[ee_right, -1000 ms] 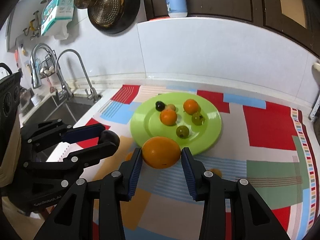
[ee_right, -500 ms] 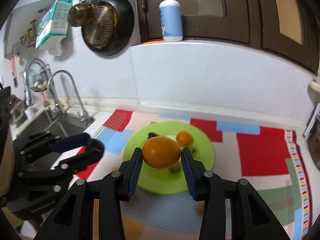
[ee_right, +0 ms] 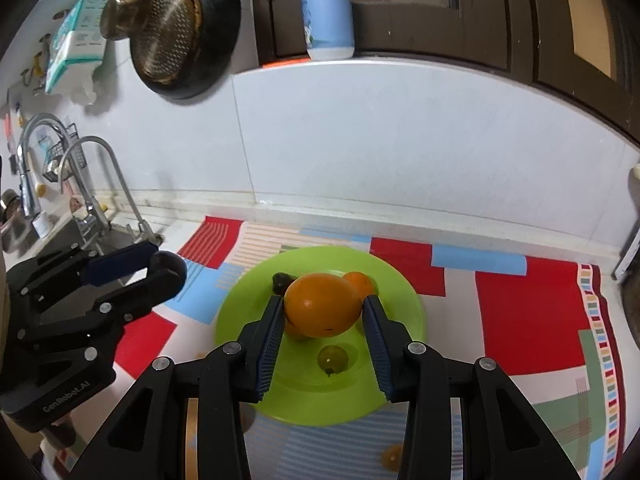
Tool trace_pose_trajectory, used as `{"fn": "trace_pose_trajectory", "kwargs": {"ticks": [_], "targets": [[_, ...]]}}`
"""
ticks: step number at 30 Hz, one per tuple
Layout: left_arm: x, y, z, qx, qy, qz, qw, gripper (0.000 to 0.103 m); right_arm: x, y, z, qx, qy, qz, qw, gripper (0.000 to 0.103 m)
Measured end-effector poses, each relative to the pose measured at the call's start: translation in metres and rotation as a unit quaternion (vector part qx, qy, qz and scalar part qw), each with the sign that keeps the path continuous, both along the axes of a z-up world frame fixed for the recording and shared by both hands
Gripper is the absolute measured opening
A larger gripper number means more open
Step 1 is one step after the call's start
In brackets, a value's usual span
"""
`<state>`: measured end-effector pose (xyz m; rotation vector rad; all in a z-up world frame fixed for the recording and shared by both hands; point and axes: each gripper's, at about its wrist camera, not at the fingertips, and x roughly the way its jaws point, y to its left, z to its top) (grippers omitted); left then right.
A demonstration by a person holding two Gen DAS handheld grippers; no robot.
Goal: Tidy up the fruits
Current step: 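Carry the orange and the dark plum over the green plate, then lower both fruits onto the plate and open both grippers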
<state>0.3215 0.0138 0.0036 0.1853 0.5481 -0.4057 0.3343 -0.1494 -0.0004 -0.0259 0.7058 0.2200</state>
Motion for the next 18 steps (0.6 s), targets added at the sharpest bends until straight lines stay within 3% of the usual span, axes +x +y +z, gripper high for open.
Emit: {"fn": "trace_pose_trajectory", "kwargs": {"ticks": [18], "targets": [[0.05, -0.006, -0.046, 0.005, 0.053, -0.012, 0.9985, 0.031, 0.046, -0.003, -0.038, 0.007, 0.052, -0.012, 0.999, 0.041]]}}
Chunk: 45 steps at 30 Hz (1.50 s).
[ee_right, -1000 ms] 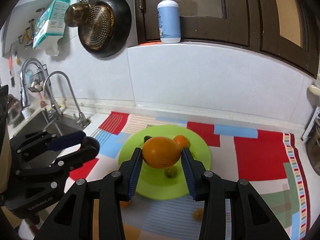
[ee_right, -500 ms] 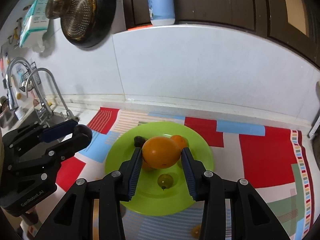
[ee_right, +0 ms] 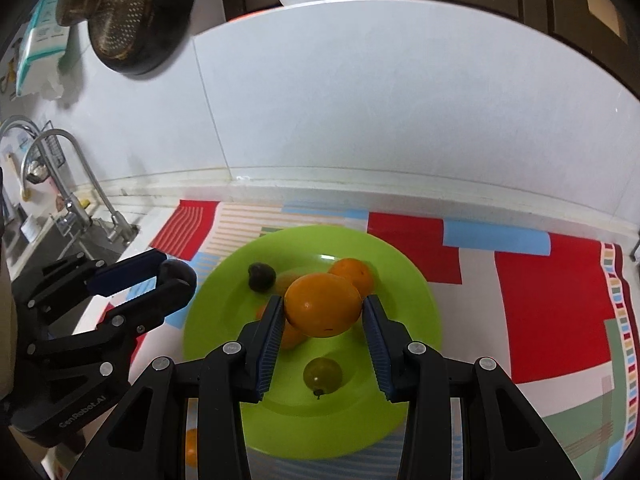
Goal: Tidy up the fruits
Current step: 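Lower both fruits onto the plate and open both grippers, then withdraw both grippers from the plate toward the last two fruits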
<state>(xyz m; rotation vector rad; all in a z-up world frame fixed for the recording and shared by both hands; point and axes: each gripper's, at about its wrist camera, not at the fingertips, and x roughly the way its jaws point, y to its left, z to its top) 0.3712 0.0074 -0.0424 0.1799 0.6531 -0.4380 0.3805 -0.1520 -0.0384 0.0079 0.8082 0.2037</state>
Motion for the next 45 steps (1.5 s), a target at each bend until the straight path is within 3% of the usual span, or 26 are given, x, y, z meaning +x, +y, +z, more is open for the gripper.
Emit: {"fn": "trace_pose_trajectory", "kwargs": {"ticks": [14, 18, 34, 45], "targets": [[0.019, -0.006, -0.016, 0.004, 0.028, -0.004, 0.9996, 0.031, 0.014, 0.001, -0.015, 0.0, 0.018, -0.006, 1.0, 0.041], [0.018, -0.005, -0.014, 0.004, 0.027, 0.002, 0.9996, 0.042, 0.013, 0.001, -0.014, -0.002, 0.014, -0.013, 1.0, 0.042], [-0.033, 0.005, 0.029, -0.008, 0.007, 0.035, 0.9993, 0.058, -0.035, 0.0, 0.016, 0.004, -0.021, -0.014, 1.0, 0.044], [-0.079, 0.009, 0.053, -0.005, -0.013, 0.061, 0.9981, 0.075, -0.086, -0.007, 0.043, 0.007, -0.056, -0.042, 0.998, 0.056]]}}
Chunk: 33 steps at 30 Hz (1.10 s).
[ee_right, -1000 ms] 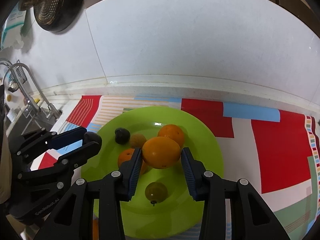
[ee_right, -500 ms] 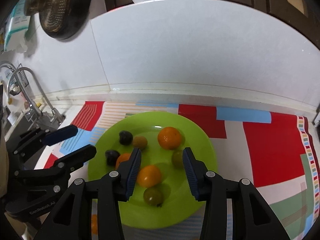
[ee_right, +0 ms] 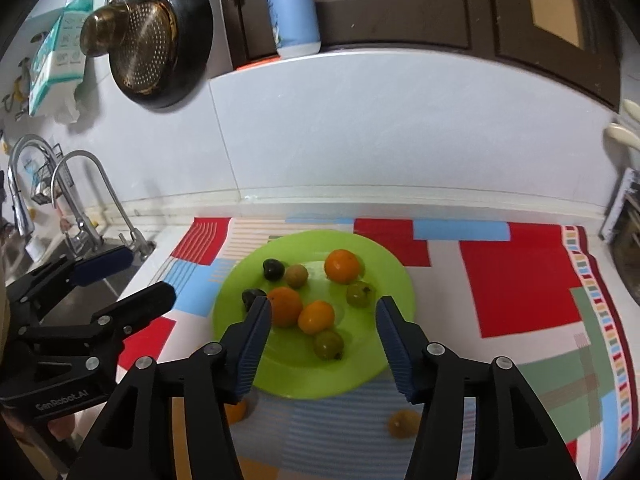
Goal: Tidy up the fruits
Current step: 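Withdraw both grippers from the plate toward the last two fruits, then grasp the brown speckled fruit with the right gripper while the left gripper grasps a small orange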
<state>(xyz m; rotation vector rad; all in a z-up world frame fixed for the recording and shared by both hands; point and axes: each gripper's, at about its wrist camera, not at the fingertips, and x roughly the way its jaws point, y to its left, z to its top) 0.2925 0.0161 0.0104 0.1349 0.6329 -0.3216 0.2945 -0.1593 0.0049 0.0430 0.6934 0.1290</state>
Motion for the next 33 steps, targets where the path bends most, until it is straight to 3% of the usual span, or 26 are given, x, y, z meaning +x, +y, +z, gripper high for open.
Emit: {"fn": "trace_pose_trajectory", "kwargs": {"ticks": [16, 33], "targets": [[-0.045, -0.011, -0.01, 0.027, 0.0, 0.002, 0.9996, 0.085, -0.05, -0.023, -0.009, -0.008, 0.017, -0.05, 0.999, 0.056], [-0.037, -0.017, -0.072, 0.042, 0.083, -0.003, 0.9956, 0.085, -0.05, -0.035, -0.063, -0.033, 0.087, -0.071, 0.993, 0.056]]}}
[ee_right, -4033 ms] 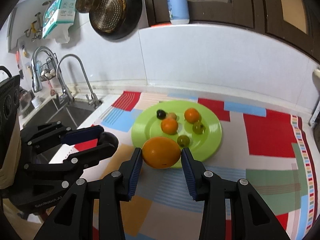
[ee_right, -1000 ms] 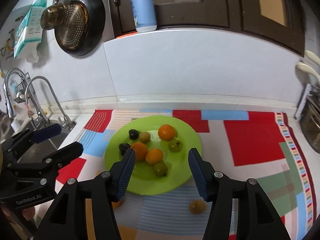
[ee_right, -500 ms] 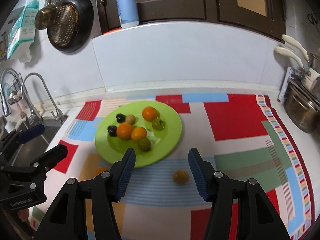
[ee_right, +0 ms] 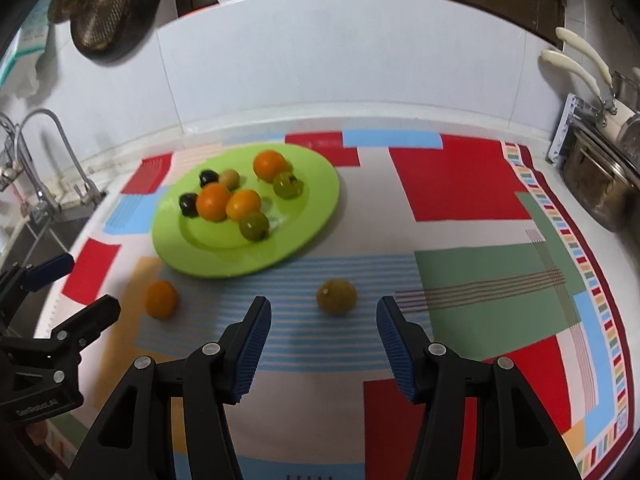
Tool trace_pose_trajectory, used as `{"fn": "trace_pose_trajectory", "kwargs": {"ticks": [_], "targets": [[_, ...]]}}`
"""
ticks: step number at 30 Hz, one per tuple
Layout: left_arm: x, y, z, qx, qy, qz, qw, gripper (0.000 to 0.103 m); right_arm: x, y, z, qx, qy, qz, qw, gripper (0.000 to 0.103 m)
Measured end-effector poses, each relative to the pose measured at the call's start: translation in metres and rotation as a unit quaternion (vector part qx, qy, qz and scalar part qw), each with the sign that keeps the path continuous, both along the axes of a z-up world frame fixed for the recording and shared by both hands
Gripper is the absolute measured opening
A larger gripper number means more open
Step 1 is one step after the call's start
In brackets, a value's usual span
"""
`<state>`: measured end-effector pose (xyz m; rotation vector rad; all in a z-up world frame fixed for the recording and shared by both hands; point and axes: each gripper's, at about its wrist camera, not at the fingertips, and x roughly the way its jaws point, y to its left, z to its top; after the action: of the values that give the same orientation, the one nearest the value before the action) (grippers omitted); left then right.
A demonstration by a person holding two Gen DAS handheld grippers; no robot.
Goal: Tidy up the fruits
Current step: 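Grasp the brown speckled fruit with the right gripper while the left gripper grasps a small orange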
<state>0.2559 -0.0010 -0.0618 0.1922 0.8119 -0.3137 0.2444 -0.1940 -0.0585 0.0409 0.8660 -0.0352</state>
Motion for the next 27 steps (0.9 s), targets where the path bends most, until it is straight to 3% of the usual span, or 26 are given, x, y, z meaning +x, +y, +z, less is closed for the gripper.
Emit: {"fn": "trace_pose_trajectory", "kwargs": {"ticks": [5, 12, 22, 27], "targets": [[0.009, -0.002, -0.013, -0.003, 0.019, 0.0, 0.9998, 0.083, 0.008, -0.005, -0.012, -0.002, 0.011, -0.002, 1.0, 0.056], [0.022, -0.006, -0.026, -0.013, 0.045, 0.005, 0.9989, 0.065, 0.02, -0.012, -0.023, -0.001, 0.015, -0.007, 1.0, 0.053], [0.027, -0.01, -0.033, -0.038, 0.072, -0.008, 0.9967, 0.033, 0.032, -0.011, -0.034, 0.008, 0.034, 0.005, 0.999, 0.038], [0.027, -0.01, -0.035, -0.037, 0.074, -0.008, 0.9965, 0.03, 0.036, -0.011, -0.04, 0.009, 0.041, 0.011, 0.999, 0.031]]}}
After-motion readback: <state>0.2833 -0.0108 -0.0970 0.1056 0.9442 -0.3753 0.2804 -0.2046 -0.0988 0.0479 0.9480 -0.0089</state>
